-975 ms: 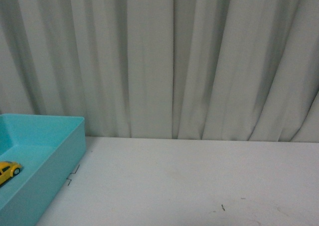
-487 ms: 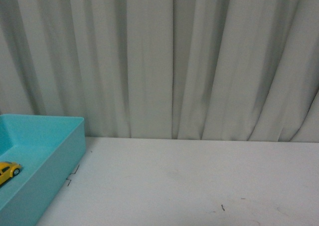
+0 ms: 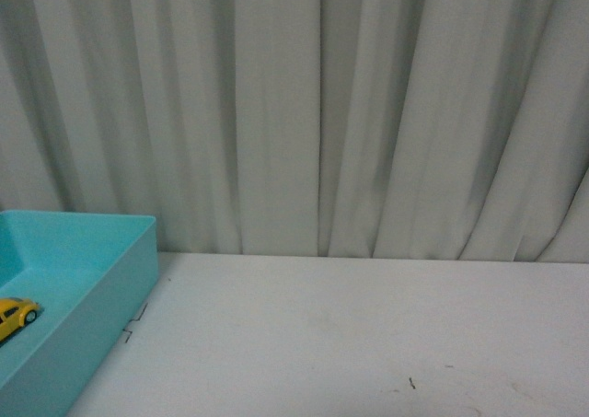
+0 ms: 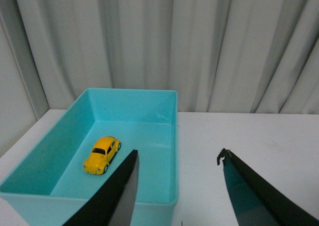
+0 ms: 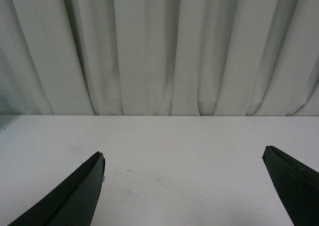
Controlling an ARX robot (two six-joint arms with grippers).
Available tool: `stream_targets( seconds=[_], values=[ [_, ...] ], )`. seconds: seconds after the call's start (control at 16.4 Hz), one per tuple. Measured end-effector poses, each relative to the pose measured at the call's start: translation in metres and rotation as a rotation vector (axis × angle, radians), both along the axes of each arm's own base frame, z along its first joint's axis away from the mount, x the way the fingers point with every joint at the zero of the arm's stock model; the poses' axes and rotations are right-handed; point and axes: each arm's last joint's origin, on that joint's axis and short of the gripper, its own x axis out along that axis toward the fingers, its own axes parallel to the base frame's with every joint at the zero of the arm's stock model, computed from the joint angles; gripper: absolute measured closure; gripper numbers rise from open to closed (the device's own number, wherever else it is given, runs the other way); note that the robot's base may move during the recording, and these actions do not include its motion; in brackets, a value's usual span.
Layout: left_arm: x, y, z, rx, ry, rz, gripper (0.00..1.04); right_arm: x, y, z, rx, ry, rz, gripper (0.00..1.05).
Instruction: Wind up and store yellow beetle toy
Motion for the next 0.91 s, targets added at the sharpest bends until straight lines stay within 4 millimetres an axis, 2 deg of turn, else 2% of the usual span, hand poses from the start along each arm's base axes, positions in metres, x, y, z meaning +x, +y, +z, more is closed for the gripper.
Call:
stream_targets(
  seconds=[0.3,0.91],
  values=[
    [0.0,0.0,0.0,0.0,0.0,0.0,0.06,0.0,0.0,0.0,0.0,0.0,0.0,0.06],
    [0.0,0.0,0.0001,0.0,-0.001,0.0,0.07,0.0,0.0,0.0,0.0,0.0,0.0,0.06]
  ],
)
